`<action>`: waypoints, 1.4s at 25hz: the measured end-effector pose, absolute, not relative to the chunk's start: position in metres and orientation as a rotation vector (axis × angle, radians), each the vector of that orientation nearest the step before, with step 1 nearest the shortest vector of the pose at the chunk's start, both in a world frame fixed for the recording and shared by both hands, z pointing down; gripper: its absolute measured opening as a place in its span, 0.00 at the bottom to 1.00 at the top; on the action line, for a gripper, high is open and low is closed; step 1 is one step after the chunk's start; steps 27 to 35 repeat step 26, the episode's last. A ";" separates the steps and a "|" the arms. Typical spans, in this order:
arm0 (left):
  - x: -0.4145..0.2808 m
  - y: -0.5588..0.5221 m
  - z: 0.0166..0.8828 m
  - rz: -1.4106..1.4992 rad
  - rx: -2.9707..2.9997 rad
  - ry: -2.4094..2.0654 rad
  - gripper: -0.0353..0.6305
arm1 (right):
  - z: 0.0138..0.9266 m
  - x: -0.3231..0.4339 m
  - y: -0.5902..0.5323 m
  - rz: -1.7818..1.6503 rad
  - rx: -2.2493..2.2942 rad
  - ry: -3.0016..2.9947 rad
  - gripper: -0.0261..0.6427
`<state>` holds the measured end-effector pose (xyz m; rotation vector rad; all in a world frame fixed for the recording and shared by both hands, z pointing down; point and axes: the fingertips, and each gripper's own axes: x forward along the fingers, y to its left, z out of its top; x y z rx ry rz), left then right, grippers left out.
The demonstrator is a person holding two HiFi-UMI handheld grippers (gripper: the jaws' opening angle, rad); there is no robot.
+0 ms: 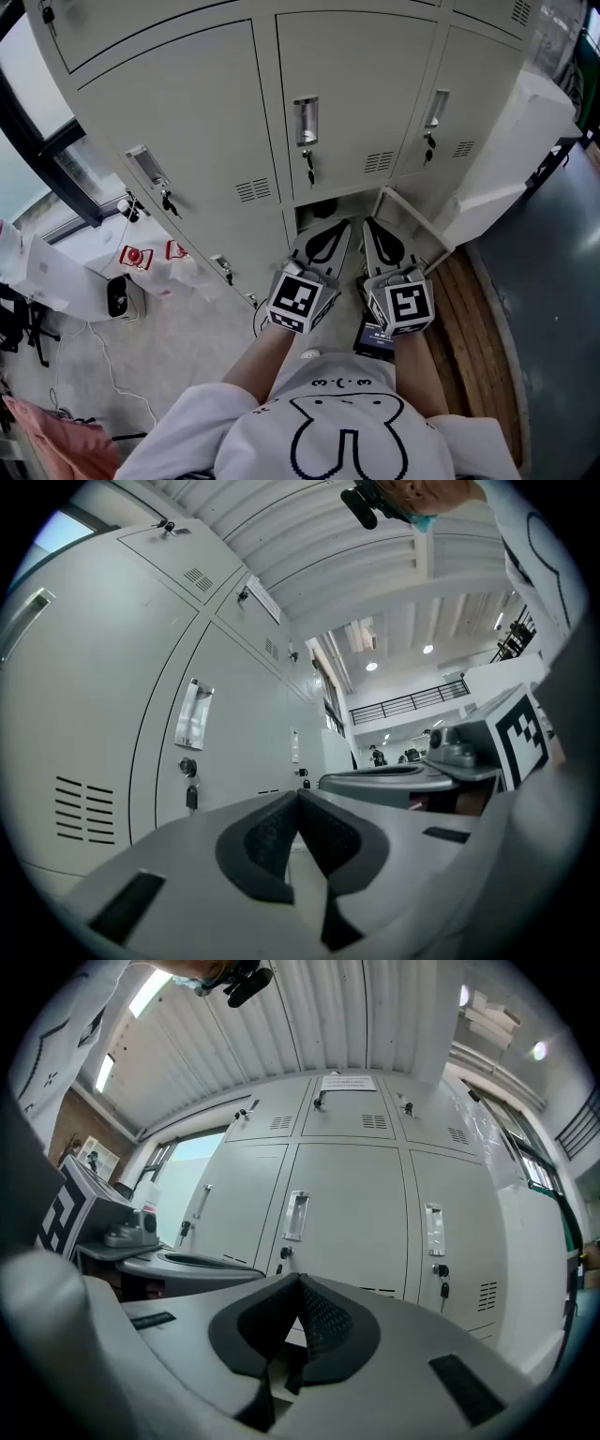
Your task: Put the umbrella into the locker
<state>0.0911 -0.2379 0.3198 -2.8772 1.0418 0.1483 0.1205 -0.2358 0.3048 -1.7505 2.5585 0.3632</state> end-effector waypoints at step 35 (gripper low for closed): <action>0.089 -0.238 0.307 0.179 -2.834 1.036 0.04 | 0.292 0.116 -0.234 0.381 -1.733 2.545 0.07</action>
